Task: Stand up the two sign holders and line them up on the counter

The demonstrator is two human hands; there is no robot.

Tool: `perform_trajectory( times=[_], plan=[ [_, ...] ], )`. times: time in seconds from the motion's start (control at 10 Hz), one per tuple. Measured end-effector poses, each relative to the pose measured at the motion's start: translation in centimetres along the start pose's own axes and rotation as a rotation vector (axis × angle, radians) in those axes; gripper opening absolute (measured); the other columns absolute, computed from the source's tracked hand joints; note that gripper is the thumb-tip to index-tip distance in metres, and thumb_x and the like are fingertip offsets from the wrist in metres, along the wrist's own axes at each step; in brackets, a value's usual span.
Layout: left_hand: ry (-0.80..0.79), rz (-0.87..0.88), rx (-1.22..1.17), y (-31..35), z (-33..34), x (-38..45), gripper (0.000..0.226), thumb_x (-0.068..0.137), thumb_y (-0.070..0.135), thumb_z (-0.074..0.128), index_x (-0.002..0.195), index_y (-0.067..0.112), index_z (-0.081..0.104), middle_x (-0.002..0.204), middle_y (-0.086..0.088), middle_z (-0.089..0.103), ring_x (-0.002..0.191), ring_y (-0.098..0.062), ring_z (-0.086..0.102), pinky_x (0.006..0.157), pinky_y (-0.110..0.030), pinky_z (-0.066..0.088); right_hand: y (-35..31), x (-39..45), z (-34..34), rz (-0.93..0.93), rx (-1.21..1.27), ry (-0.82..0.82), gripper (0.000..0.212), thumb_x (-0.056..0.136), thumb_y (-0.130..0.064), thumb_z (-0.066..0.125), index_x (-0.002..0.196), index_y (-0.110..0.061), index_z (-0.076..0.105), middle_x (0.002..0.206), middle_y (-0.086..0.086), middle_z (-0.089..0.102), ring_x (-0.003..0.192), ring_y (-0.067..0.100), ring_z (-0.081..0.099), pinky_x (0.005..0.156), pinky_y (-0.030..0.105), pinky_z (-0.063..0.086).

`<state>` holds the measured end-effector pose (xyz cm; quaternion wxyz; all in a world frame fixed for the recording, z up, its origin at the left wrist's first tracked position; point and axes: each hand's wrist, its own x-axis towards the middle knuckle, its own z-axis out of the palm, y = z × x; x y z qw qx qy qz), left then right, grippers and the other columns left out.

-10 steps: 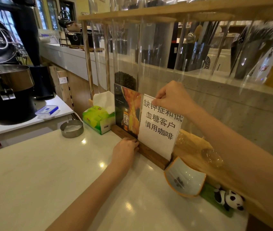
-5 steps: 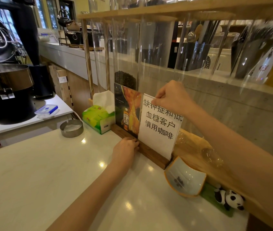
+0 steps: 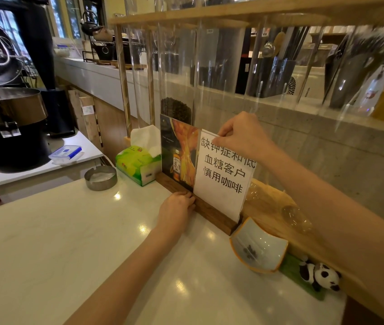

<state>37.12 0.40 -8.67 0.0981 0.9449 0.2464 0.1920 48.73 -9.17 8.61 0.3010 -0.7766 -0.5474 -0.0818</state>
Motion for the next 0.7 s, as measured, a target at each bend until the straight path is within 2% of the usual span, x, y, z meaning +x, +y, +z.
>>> perform_trajectory(
  times=[0.1,0.3,0.4,0.5,0.6,0.7],
  plan=[
    [-0.02,0.001,0.024,0.1,0.0,-0.1,0.032,0.092,0.021,0.038,0.117,0.012,0.056,0.127,-0.004,0.057,0.12,-0.018,0.046,0.096,-0.026,0.035,0.1,0.0,0.0,-0.005,-0.004,-0.001,0.016,0.075,-0.019,0.069,0.082,-0.004,0.069,0.081,0.012,0.073,0.056,-0.001,0.054,0.051,0.013,0.041],
    [-0.07,-0.012,0.075,0.3,-0.4,-0.2,0.031,0.091,0.026,0.041,0.113,0.011,0.057,0.122,-0.005,0.059,0.116,-0.021,0.049,0.094,-0.033,0.043,0.2,-0.1,0.2,-0.024,-0.03,0.0,0.02,0.077,-0.021,0.067,0.088,-0.004,0.067,0.085,0.013,0.072,0.064,0.012,0.061,0.056,0.017,0.048],
    [-0.114,-0.012,0.061,0.4,-0.4,-0.1,0.034,0.089,0.031,0.043,0.109,0.008,0.058,0.12,-0.008,0.059,0.117,-0.022,0.05,0.095,-0.037,0.044,0.0,-0.4,0.0,-0.056,0.028,0.057,0.017,0.078,-0.021,0.065,0.089,-0.007,0.065,0.079,0.009,0.071,0.066,0.014,0.062,0.077,0.027,0.051],
    [-0.169,-0.023,0.004,0.5,-0.9,-0.3,0.036,0.088,0.03,0.046,0.114,0.006,0.054,0.125,-0.011,0.056,0.122,-0.024,0.046,0.1,-0.038,0.04,-0.3,-0.6,-0.2,-0.096,-0.01,0.085,0.013,0.079,-0.02,0.064,0.086,-0.008,0.066,0.08,0.009,0.07,0.068,0.014,0.061,0.076,0.03,0.051],
    [-0.149,-0.027,-0.087,-0.3,-1.0,-1.3,0.048,0.084,0.021,0.052,0.13,0.012,0.041,0.14,-0.01,0.043,0.129,-0.025,0.038,0.108,-0.036,0.034,-0.6,-0.7,-0.5,-0.131,-0.126,0.043,0.014,0.08,-0.02,0.062,0.088,-0.009,0.066,0.087,0.009,0.07,0.074,0.016,0.061,0.071,0.034,0.053],
    [-0.134,-0.137,-0.175,-0.6,-2.0,-2.9,0.055,0.084,0.026,0.054,0.134,0.018,0.033,0.144,-0.007,0.038,0.131,-0.023,0.035,0.109,-0.034,0.031,-1.1,-0.9,-0.7,-0.143,-0.191,0.065,0.02,0.083,-0.022,0.058,0.099,-0.01,0.061,0.097,0.008,0.068,0.086,0.02,0.06,0.075,0.035,0.051]
  ],
)
